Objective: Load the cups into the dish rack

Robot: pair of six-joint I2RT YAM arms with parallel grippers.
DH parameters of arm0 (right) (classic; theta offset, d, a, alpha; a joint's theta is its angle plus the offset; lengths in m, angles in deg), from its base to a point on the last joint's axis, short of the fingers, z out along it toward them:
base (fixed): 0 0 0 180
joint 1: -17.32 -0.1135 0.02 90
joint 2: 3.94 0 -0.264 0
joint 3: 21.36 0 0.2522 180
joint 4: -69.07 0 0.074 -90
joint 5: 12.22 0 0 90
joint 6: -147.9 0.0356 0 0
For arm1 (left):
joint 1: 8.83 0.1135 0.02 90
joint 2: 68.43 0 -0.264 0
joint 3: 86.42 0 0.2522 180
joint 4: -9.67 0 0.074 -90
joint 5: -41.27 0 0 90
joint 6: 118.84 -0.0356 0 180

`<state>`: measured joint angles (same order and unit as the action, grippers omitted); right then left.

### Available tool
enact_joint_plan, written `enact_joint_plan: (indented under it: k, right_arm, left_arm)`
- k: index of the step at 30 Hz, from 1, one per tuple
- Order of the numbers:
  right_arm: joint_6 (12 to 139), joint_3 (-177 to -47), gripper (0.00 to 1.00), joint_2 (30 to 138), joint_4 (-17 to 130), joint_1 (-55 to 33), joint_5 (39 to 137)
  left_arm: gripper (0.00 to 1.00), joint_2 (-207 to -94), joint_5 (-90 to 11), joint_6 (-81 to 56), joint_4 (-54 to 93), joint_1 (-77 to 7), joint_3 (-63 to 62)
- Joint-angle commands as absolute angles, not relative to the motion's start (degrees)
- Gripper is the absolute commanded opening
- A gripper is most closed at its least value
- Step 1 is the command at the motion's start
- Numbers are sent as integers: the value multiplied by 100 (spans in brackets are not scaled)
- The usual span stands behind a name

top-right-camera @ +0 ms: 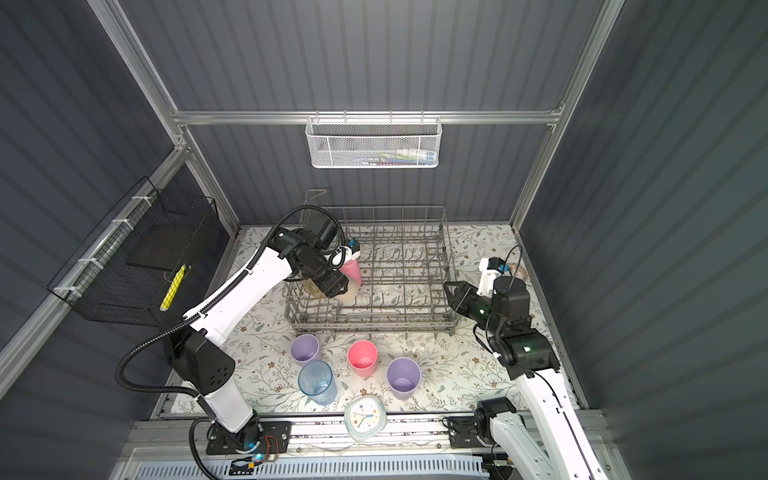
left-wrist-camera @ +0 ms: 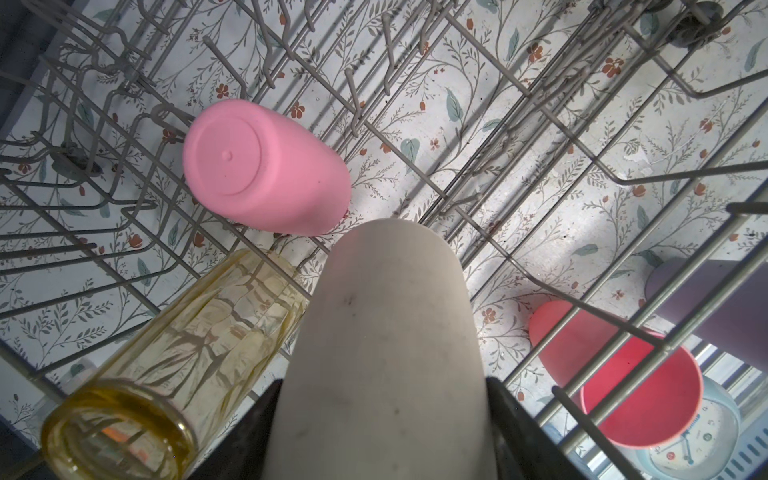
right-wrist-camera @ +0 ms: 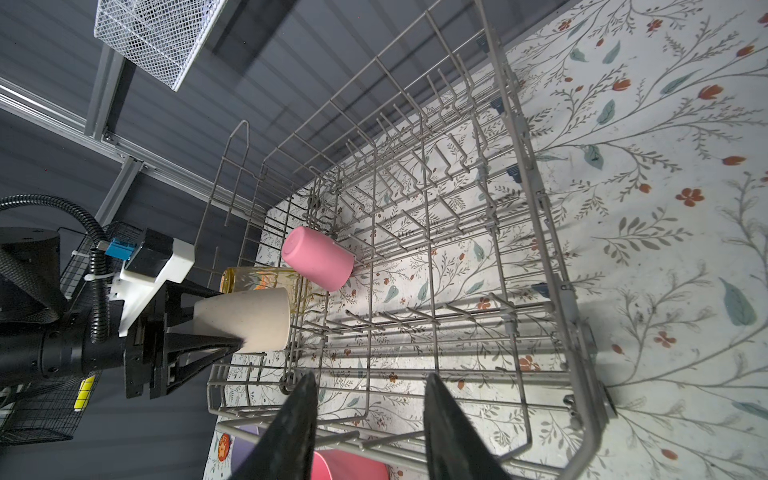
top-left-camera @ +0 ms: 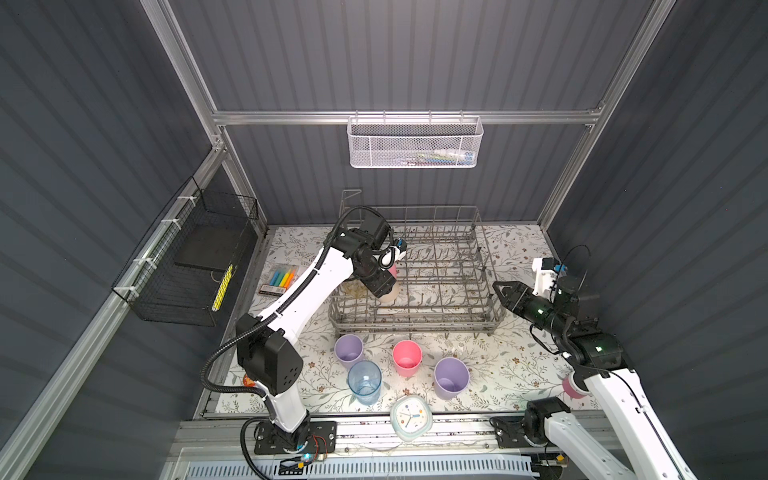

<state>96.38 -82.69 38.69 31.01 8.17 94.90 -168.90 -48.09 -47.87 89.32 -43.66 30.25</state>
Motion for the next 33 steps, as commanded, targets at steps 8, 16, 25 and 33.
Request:
enact_joint_plan:
  k: [8,16,25,33]
  right_arm:
    - [9679,-8144,44,3928,3276,834,9635]
    - [9657,-8137,45,3966,3267,831,9633]
    - [9649,-8091,46,3998,3272,837,9834]
    - [9680,-8056,46,4047,3272,832,9878]
  left_arm:
    - [52,-17279,-4887,-4912,9172,-4530,3153]
    - [54,-17681,-5337,-4872,9269,-4627,3211]
    - [56,-18005,-5439,-4871,9319,-4706,3232]
    - [60,-18221,-5614,-4837,9417,-4774,3246]
